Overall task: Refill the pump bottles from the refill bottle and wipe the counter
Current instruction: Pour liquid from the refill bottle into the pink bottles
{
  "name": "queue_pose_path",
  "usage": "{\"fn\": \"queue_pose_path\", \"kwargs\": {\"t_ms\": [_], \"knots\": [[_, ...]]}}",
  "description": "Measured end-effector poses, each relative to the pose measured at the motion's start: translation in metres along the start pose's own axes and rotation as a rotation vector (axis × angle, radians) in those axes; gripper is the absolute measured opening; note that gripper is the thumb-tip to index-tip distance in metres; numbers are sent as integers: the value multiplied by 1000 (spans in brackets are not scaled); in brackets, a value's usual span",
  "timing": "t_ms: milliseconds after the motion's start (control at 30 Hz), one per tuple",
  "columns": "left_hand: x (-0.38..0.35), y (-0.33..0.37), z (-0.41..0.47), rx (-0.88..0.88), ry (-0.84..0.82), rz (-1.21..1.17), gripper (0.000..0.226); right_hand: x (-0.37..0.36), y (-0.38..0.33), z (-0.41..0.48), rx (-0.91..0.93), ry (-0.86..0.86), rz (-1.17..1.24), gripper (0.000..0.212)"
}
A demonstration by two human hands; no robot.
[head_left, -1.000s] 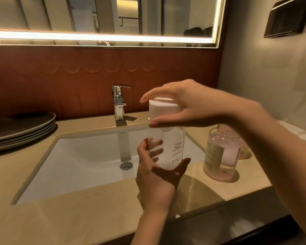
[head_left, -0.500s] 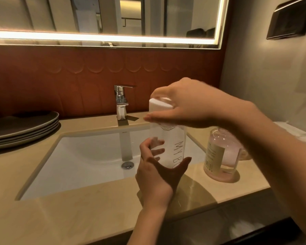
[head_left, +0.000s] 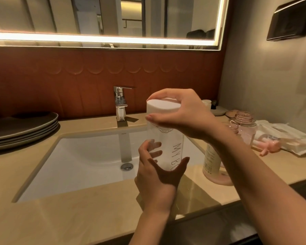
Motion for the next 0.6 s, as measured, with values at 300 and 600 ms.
{"fn": "queue_pose_path", "kwargs": {"t_ms": [300,600], "knots": [[3,1,3,8,-111,-35,86,-2,-2,-6,-4,126,-7,50],[6,3,-2,-48,-157,-4,84,-20,26,-48,-104,155,211,108]]}}
Point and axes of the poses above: each hand's wrist, its own z-axis towards the middle knuckle, its own x-axis out of the back of the hand, y = z × x, the point moved 4 cm from there along z, towards the middle knuckle, and after that the axes turned 13 degrees about z, right-handed, at the moved point
